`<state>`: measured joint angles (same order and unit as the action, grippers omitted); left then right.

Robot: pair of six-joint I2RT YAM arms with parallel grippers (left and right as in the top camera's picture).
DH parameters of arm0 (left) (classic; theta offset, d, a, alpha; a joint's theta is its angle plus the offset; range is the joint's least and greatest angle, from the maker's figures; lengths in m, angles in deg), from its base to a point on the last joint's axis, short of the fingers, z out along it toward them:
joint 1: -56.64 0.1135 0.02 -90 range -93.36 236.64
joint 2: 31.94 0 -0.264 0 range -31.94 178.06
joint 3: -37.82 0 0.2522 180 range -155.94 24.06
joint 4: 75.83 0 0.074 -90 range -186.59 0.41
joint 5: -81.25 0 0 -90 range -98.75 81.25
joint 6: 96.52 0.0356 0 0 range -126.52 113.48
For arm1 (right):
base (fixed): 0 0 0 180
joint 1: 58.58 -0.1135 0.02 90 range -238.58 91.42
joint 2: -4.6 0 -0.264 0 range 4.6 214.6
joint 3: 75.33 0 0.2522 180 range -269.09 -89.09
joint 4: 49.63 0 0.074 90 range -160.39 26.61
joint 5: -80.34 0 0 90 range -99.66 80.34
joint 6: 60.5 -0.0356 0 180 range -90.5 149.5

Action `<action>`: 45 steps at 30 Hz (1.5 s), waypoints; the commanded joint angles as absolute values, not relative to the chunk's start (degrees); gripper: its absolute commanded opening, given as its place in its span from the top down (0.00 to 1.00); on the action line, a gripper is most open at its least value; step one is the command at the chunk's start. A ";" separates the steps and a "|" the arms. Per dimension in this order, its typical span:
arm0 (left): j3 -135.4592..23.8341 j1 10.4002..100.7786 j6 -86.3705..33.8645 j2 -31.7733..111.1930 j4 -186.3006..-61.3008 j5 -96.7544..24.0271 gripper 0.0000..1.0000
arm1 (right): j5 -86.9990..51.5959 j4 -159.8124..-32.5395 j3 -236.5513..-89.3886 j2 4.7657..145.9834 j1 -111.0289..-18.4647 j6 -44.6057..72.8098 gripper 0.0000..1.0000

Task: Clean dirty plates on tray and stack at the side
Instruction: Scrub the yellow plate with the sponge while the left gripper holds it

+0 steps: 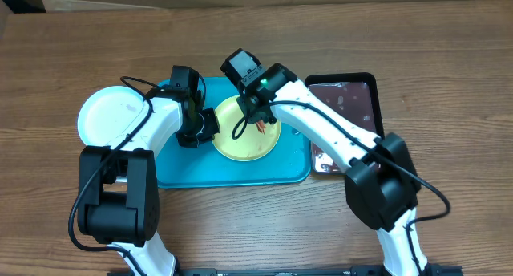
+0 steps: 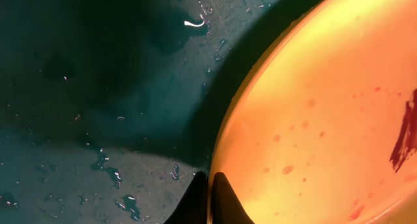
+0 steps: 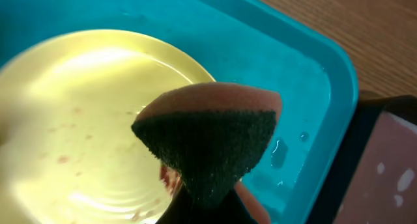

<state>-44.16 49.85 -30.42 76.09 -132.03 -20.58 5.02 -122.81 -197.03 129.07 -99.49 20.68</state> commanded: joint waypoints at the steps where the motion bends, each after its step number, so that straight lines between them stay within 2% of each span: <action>1: -43.94 49.41 -30.99 76.70 -132.45 -20.85 0.96 | 7.18 -121.98 -197.06 131.12 -99.38 20.05 0.96; 22: -43.94 49.41 -30.99 76.70 -132.45 -20.85 0.96 | 6.68 -119.95 -197.03 138.95 -99.36 16.05 0.96; 45: -43.94 49.44 -30.99 76.70 -132.23 -20.82 0.96 | -30.06 -124.99 -195.22 140.61 -99.34 16.81 0.96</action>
